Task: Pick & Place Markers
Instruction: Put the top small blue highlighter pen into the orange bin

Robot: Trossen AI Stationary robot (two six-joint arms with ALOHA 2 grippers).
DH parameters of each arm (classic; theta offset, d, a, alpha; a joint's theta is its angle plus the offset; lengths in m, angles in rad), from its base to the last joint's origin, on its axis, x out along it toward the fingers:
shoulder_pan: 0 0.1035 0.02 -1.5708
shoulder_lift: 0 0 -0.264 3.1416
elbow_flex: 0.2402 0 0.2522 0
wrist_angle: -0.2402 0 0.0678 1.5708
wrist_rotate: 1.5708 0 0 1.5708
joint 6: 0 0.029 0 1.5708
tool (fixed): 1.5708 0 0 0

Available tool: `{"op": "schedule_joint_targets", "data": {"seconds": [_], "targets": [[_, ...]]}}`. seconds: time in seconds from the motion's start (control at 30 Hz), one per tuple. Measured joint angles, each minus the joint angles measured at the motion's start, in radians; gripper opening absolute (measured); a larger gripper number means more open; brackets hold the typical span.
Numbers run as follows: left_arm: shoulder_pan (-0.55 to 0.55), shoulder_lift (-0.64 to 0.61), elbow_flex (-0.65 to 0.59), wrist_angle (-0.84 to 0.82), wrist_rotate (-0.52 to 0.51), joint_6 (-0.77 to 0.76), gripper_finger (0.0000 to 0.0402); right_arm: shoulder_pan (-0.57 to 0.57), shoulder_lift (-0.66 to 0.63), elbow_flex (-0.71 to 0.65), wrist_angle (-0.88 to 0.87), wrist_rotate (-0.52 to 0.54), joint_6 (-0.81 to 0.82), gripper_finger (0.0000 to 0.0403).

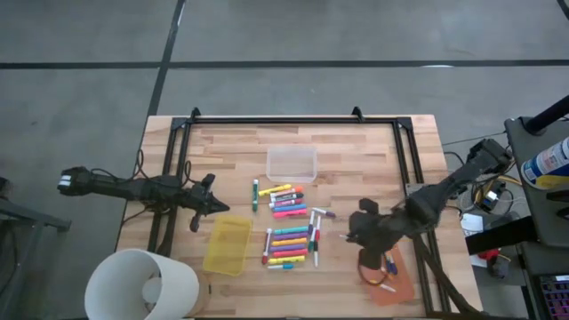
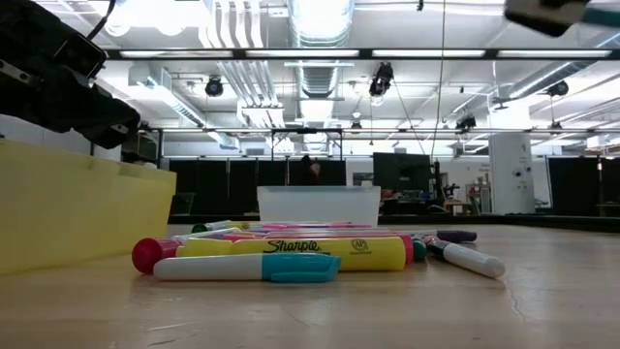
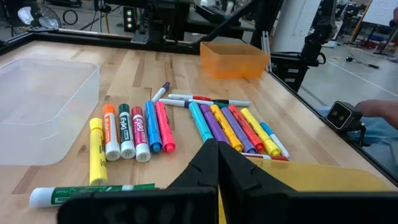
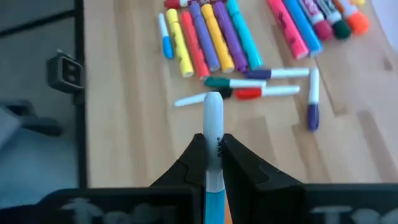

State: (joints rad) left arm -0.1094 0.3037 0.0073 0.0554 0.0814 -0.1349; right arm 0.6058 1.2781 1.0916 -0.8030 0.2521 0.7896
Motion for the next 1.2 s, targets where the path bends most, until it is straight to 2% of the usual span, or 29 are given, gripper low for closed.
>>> {"op": "schedule_joint_targets", "data": {"seconds": [0.33,0.47,0.63,0.87,1.2], "targets": [[0.000,0.000,0.000,-0.004,0.000,0.000,0.0000,0.148,-0.045,-0.001,-0.171,-0.050,0.392,0.0023],[0.000,0.000,0.000,-0.004,0.000,0.000,0.0000,0.215,-0.037,-0.002,-0.210,-0.092,0.558,0.0023],[0.000,0.000,0.000,-0.004,0.000,0.000,0.0000,0.293,-0.018,-0.002,-0.219,-0.097,0.706,0.0023],[0.000,0.000,0.000,-0.005,0.000,0.000,0.0000,0.360,0.019,-0.005,-0.257,-0.150,0.858,0.0023],[0.000,0.000,0.000,-0.013,0.000,0.000,0.0000,0.385,0.098,-0.007,-0.255,-0.182,0.905,0.0023]]}}
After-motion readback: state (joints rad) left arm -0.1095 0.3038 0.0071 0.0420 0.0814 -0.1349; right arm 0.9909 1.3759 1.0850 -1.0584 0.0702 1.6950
